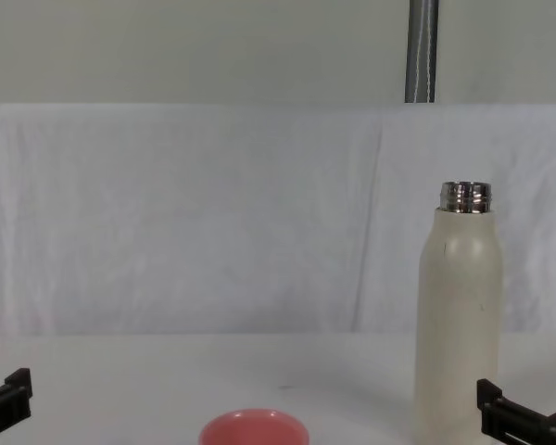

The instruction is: Grasp the thermos with one hand and pour water into the cup lid.

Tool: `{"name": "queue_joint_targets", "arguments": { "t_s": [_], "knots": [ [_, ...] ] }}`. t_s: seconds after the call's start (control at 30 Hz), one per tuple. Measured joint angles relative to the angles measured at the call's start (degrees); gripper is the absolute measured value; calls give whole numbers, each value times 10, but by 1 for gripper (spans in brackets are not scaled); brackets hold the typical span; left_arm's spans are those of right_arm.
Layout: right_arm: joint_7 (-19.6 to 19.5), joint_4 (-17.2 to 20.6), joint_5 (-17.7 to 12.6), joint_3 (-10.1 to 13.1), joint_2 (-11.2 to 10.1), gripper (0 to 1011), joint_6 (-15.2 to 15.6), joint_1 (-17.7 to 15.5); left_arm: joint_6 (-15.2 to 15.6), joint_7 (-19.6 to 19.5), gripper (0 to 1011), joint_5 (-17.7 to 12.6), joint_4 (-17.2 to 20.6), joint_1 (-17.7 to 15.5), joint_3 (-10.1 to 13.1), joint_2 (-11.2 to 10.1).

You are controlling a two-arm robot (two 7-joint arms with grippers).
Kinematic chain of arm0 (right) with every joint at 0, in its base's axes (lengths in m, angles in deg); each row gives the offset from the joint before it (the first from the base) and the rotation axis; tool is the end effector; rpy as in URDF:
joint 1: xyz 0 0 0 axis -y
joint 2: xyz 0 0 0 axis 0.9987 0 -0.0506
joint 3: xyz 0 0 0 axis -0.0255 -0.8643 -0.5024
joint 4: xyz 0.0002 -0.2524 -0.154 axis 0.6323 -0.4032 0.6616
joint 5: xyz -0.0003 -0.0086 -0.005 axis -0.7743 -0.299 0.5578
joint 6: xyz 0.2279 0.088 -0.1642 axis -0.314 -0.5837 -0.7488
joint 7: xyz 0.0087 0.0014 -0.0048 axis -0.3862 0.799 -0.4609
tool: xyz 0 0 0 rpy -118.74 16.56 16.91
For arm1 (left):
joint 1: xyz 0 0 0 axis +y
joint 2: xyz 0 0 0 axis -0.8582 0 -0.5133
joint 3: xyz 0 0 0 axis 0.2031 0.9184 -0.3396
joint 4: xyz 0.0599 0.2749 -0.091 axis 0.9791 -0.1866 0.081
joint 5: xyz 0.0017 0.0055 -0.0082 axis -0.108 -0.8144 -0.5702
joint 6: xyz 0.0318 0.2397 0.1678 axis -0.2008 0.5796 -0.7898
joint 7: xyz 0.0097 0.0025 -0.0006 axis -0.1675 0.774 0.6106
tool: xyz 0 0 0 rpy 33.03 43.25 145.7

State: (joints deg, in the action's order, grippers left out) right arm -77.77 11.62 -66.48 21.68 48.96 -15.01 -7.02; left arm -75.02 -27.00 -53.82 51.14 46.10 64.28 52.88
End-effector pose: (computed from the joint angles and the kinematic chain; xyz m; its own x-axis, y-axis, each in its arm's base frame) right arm 0.2511 0.0332 -0.3025 0.2628 -0.9625 0.0674 0.9627 0.2662 0.0481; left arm 0.2371 0.0404 -0.2905 0.1245 0.9917 -0.0325 -0.9921 0.1240 -0.0175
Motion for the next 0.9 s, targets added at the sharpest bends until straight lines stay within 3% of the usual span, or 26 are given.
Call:
{"name": "queue_joint_targets", "arguments": {
  "t_s": [0.9],
  "knots": [
    [0,0,0,0,0,1002,0,0,0,0,1001,0,0,0,0,0]
  ]
}}
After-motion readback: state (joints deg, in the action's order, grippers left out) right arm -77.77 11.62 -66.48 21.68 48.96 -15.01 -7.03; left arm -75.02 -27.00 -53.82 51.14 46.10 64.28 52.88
